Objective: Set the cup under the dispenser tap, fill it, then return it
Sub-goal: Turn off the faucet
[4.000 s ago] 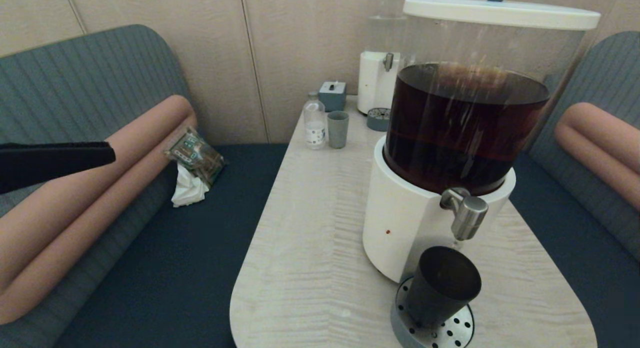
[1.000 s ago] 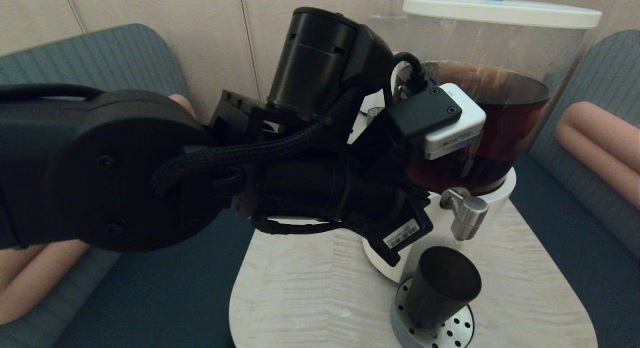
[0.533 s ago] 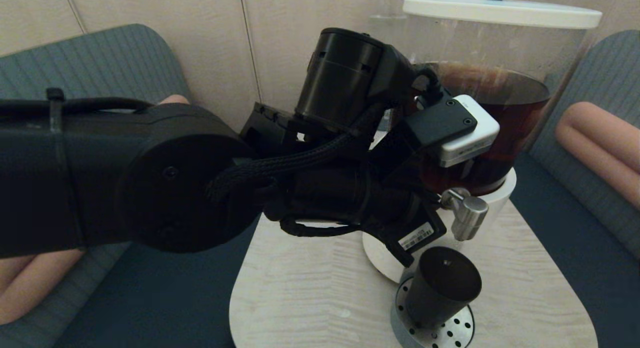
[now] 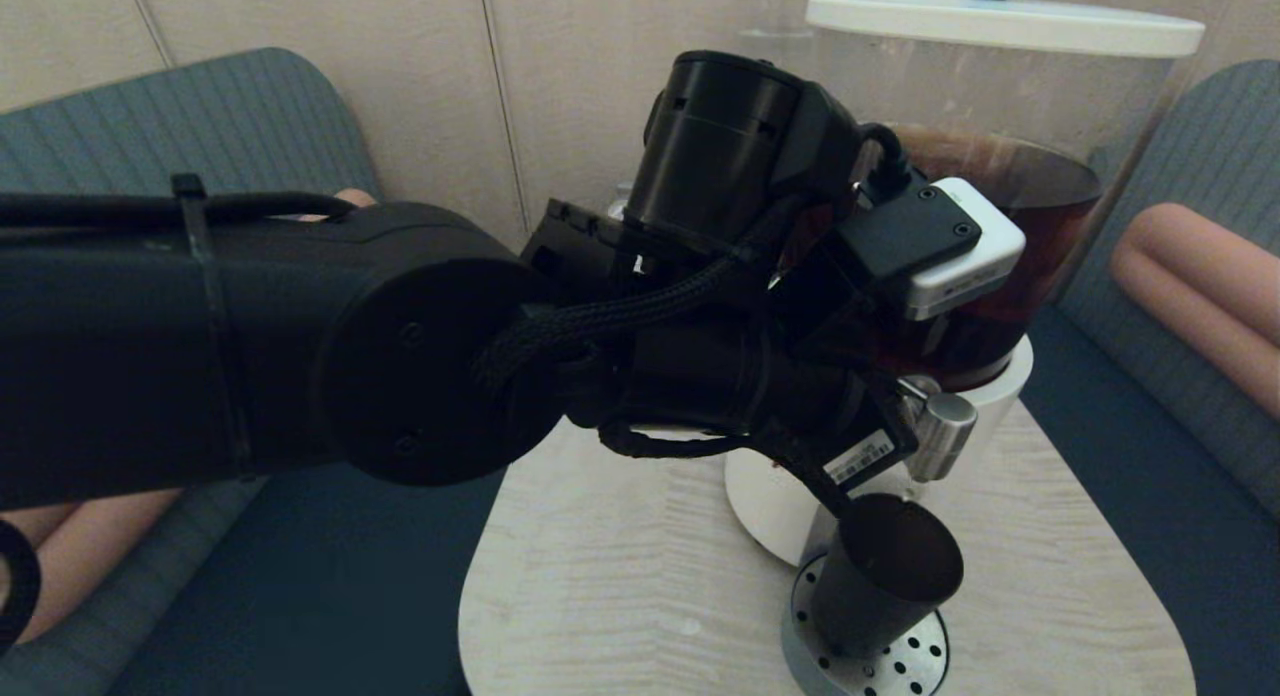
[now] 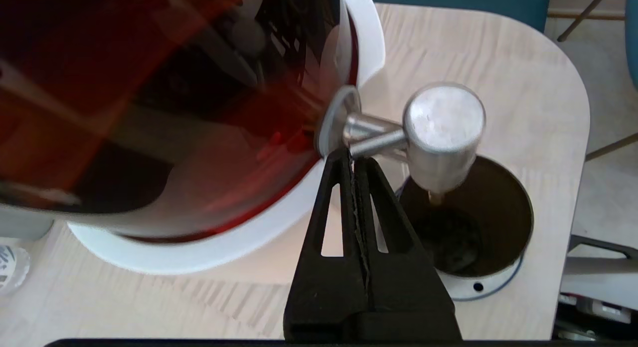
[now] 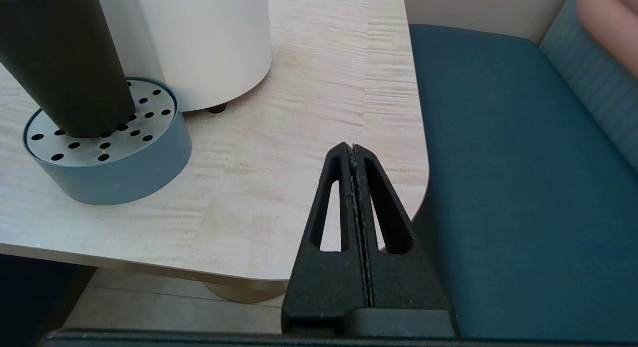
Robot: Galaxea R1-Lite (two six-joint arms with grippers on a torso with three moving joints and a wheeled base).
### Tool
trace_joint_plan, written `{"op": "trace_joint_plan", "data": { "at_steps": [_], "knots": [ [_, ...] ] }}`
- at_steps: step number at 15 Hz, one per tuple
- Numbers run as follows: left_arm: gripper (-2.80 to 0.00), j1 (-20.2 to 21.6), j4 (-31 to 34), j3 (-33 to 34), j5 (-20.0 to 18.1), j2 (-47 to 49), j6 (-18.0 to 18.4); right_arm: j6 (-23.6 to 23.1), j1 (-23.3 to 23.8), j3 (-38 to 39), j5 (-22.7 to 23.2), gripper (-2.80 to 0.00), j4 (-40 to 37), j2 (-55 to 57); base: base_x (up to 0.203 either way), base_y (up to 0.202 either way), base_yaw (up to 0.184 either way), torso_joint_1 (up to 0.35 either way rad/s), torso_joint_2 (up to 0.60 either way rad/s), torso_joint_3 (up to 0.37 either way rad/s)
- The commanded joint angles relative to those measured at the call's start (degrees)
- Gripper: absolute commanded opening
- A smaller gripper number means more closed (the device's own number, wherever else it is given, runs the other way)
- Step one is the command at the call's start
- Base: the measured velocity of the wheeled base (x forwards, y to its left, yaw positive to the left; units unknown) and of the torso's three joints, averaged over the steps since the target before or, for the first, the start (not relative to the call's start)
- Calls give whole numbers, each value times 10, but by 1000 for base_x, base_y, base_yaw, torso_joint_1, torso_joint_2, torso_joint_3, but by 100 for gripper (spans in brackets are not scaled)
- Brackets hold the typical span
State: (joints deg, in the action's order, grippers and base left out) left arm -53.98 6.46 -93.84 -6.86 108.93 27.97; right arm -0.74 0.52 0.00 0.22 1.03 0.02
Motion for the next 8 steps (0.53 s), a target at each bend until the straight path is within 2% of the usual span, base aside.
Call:
{"op": "trace_joint_plan", "data": {
  "at_steps": [1,8],
  "knots": [
    [-280,-2,0,-9,-1,8,2,0,0,4,0,-280,0,-1,0,0,0,0,0,0],
    [-280,-15,0,-57,-1,41,2,0,0,4,0,-280,0,-1,0,0,0,0,0,0]
  ]
}}
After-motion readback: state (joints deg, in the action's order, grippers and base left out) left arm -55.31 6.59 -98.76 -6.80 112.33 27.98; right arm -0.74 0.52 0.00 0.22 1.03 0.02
